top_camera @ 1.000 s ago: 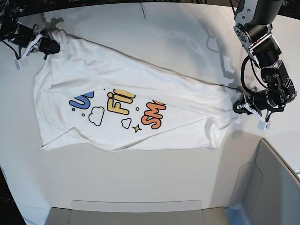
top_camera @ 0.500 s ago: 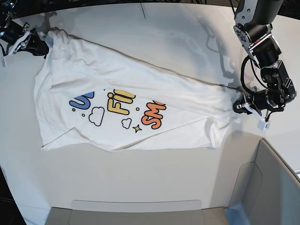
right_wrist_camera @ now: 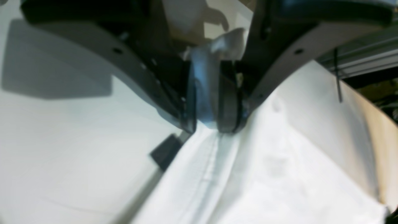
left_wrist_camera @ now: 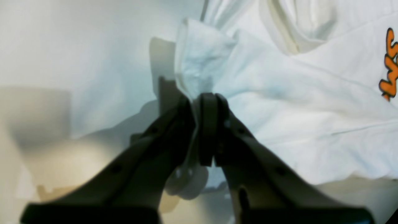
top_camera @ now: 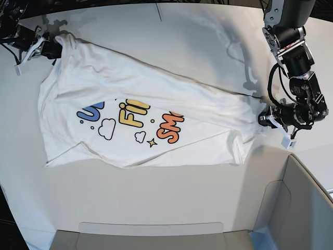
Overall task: Layout the t-shirt on the table in an organized manner, then fold the t-shirt properly
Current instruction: 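Grasp the folded edge with both grippers and hold it taut, then pull the held shirt edge with both grippers apart to stretch it flat, then release the shirt edge with the left gripper and regrasp it nearby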
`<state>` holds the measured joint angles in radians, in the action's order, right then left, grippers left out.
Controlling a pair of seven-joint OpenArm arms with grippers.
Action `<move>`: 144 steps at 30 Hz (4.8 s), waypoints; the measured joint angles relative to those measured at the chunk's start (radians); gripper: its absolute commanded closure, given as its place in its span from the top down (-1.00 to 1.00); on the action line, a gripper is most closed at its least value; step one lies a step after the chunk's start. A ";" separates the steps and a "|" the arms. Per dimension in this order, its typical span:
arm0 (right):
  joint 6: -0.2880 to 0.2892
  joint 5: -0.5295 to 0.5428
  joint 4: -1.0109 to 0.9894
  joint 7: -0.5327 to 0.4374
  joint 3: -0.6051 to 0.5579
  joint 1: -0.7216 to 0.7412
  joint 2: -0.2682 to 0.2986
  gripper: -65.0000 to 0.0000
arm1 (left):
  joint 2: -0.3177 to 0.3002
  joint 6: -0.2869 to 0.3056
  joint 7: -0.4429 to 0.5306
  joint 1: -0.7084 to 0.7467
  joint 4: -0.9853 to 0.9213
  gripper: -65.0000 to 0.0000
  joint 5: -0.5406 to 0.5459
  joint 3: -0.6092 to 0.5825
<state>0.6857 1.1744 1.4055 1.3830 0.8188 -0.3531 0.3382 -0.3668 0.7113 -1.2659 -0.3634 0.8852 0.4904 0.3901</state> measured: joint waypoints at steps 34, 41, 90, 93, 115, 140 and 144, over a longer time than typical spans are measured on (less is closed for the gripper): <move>0.001 -0.080 -0.177 0.029 -0.151 0.389 0.118 -1.00 | -0.003 -0.004 0.029 0.097 0.109 -0.91 0.032 -0.042; 0.001 -0.124 -0.246 0.024 -0.155 0.458 0.149 -1.00 | 0.027 -0.003 -0.011 0.281 0.378 -0.91 0.009 0.052; 0.001 -0.150 0.251 0.024 0.140 0.104 0.012 -0.42 | 0.002 -0.015 -0.073 0.415 0.571 -0.65 -0.308 0.092; 0.001 -0.156 0.250 0.027 0.139 0.103 0.010 -0.42 | 0.024 -0.016 -0.064 0.413 0.571 -0.56 -0.309 0.150; 0.001 -0.157 0.250 0.031 0.041 0.135 0.015 -0.42 | 0.102 -0.014 -0.137 0.410 0.858 -0.29 -0.330 0.166; 0.001 -0.270 0.250 0.030 -0.070 0.248 0.021 -0.42 | 0.243 -0.014 -0.144 0.377 1.017 -0.29 -0.329 0.119; 0.001 -0.266 0.250 0.027 -0.071 0.256 0.021 -0.42 | 0.277 -0.014 -0.141 0.378 1.019 -0.29 -0.330 0.113</move>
<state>0.6868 0.9089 1.6558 1.4105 0.7475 -0.0967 0.3592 -0.0898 0.6971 -1.4071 0.0143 1.9038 0.1608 0.5030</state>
